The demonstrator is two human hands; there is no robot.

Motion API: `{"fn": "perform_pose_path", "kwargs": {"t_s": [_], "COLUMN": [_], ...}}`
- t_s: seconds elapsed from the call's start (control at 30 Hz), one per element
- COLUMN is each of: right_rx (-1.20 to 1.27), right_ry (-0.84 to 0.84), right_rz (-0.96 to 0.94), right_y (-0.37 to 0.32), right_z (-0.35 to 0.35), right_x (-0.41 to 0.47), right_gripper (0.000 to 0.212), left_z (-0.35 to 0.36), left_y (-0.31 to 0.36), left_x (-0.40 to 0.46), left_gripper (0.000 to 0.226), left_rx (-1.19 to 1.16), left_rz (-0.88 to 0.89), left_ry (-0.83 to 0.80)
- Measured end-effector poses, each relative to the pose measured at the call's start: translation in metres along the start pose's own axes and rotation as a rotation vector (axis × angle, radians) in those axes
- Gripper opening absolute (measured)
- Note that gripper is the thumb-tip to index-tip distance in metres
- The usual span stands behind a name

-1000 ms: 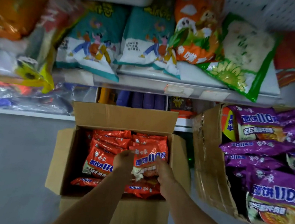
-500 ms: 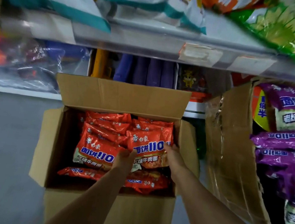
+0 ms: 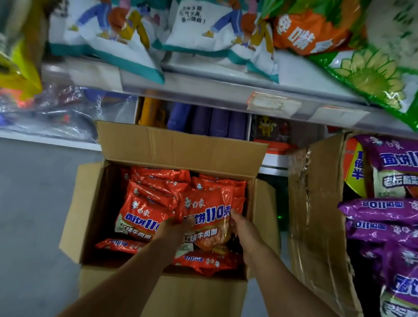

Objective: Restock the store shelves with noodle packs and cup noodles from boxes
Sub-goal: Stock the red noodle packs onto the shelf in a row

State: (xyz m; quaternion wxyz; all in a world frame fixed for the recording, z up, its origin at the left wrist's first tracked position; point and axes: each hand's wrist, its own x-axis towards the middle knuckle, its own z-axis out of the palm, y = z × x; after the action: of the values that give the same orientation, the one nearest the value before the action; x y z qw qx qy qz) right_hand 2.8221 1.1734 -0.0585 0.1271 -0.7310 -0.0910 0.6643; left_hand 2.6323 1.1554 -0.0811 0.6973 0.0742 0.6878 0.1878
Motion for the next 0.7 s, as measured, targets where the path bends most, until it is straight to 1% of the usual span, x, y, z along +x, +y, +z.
{"fn": "perform_pose_path", "kwargs": {"t_s": [0.07,0.13,0.2,0.3,0.37,0.43,0.47,0.5,0.57,0.6,0.67,0.7], "right_rx": [-0.013,-0.011,-0.001,0.042,0.076,0.117,0.126,0.141,0.167,0.155,0.122,0.115], "right_ry": [0.03,0.046,0.05,0.078,0.078,0.098,0.115,0.137,0.155,0.154,0.182,0.195], "right_rz": [-0.055,-0.1,-0.148,-0.218,-0.288,-0.344,-0.38,-0.419,-0.489,-0.504,-0.567,-0.599], "right_y": [-0.006,-0.011,-0.016,-0.023,-0.032,-0.041,-0.046,-0.05,-0.061,-0.069,-0.083,-0.088], "right_z": [-0.001,-0.005,-0.007,-0.011,-0.012,-0.009,-0.006,-0.002,0.005,0.006,0.004,0.005], "right_x": [-0.016,-0.036,-0.064,-0.116,-0.155,-0.196,-0.218,-0.239,-0.288,-0.315,-0.366,-0.388], "right_gripper": [0.037,0.039,0.036,0.027,0.028,0.028,0.027,0.028,0.034,0.034,0.023,0.024], "left_z": [-0.006,-0.008,-0.011,-0.014,-0.014,-0.012,-0.011,-0.01,-0.009,-0.008,-0.003,-0.001], "left_y": [0.009,0.022,0.032,0.051,0.065,0.08,0.087,0.093,0.105,0.111,0.126,0.133], "left_x": [-0.021,-0.052,-0.082,-0.135,-0.17,-0.208,-0.228,-0.245,-0.288,-0.309,-0.359,-0.384], "left_gripper": [0.042,0.045,0.051,0.039,0.039,0.05,0.052,0.048,0.031,0.029,0.032,0.032], "left_rx": [0.006,0.034,0.025,-0.011,-0.05,-0.055,-0.043,-0.035,-0.056,-0.069,-0.07,-0.07], "left_rz": [0.006,0.027,0.062,0.114,0.161,0.232,0.278,0.334,0.43,0.464,0.542,0.59], "left_ry": [-0.041,-0.11,-0.185,-0.215,-0.188,-0.129,-0.089,-0.028,0.07,0.095,0.114,0.125]}}
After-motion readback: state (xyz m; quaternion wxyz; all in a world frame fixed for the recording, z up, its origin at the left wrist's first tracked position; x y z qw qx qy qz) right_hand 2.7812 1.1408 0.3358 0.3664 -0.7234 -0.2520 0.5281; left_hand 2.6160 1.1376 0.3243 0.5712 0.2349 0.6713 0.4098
